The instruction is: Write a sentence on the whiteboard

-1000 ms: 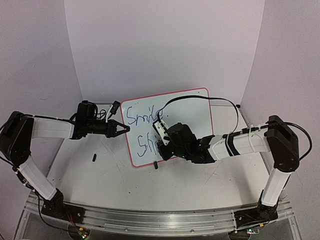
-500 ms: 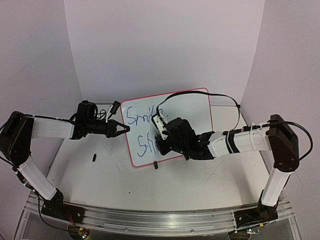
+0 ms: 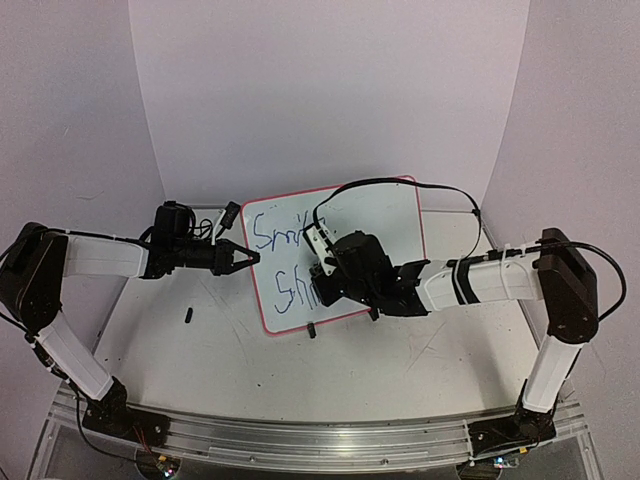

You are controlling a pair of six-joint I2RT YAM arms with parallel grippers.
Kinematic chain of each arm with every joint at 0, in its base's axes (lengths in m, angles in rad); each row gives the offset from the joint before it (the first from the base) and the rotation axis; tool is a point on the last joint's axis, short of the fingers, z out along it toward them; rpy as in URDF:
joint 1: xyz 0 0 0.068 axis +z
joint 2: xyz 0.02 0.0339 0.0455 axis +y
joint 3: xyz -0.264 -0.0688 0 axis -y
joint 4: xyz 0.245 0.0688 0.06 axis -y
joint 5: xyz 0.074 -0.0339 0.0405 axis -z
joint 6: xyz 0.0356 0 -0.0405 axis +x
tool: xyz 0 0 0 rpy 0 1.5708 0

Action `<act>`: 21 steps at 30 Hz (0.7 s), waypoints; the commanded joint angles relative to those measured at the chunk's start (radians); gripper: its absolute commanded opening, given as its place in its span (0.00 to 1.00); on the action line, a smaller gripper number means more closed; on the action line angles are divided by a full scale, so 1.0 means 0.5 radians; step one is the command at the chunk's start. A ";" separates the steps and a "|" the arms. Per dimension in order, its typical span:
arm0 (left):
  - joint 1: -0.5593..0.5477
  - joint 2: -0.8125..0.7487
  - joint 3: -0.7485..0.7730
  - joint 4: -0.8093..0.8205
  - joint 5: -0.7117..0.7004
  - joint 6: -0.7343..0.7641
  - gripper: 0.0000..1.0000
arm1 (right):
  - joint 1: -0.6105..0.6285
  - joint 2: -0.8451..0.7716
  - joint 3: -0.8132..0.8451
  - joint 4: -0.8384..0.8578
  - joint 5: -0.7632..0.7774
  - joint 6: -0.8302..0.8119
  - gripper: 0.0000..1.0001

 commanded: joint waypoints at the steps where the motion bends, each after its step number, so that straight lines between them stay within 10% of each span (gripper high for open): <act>1: -0.029 0.083 -0.042 -0.211 -0.404 0.222 0.00 | -0.078 -0.048 0.022 0.064 0.170 -0.059 0.00; 21: -0.031 0.076 -0.044 -0.214 -0.407 0.222 0.00 | -0.093 -0.098 -0.140 0.056 0.126 0.057 0.00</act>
